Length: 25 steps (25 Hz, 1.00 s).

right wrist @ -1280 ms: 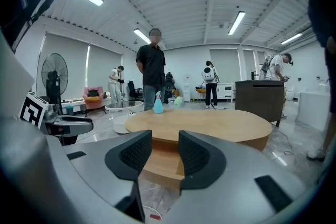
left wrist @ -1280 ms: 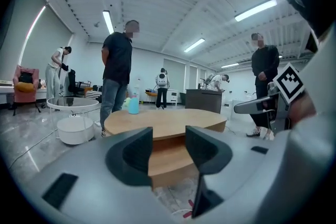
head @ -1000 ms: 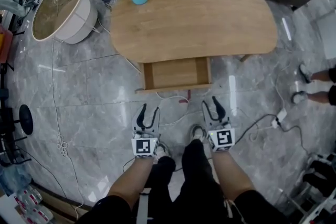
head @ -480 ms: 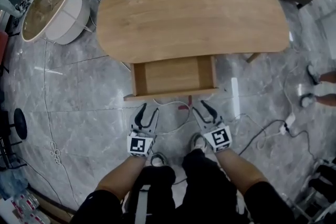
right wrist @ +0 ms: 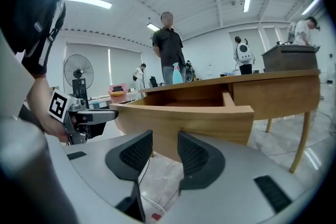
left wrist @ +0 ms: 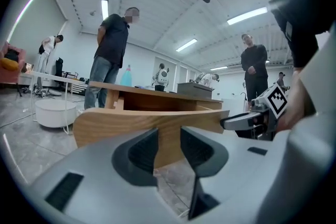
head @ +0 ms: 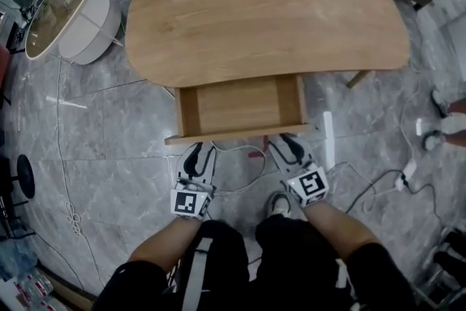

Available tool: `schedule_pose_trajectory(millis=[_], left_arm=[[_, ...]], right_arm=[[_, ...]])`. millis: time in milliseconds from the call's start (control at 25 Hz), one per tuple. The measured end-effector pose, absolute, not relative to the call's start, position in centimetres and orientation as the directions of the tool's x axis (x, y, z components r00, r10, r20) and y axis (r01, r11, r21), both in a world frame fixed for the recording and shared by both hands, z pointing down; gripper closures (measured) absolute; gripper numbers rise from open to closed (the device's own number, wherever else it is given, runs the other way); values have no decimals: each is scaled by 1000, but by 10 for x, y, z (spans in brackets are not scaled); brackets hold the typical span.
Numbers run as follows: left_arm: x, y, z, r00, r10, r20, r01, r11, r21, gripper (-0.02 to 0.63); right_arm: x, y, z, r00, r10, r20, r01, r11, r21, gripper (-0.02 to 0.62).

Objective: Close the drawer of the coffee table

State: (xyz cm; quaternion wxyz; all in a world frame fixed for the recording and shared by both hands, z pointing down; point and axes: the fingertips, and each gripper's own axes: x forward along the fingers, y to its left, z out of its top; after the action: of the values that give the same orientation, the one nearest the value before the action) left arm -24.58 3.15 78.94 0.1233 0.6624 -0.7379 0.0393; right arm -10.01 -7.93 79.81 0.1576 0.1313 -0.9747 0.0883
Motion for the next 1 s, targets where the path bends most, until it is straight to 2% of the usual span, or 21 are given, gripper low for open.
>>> schedule_pose_trajectory(millis=[40, 440, 680, 1000], left_arm=[[-247, 31, 787, -101, -967, 233, -985, 130, 112, 477], [-250, 24, 783, -108, -972, 210, -990, 124, 65, 477], [-263, 2, 771, -117, -982, 151, -990, 128, 61, 477], [-290, -36, 765, -110, -986, 126, -994, 111, -4, 477]], right_arm=[[-100, -80, 797, -915, -229, 331, -286, 949, -132, 446], [-108, -83, 797, -927, -212, 310, -245, 967, -71, 446], [-123, -102, 793, -936, -224, 273, -239, 971, -24, 446], [-149, -147, 786, -936, -261, 236, -275, 961, -28, 446]])
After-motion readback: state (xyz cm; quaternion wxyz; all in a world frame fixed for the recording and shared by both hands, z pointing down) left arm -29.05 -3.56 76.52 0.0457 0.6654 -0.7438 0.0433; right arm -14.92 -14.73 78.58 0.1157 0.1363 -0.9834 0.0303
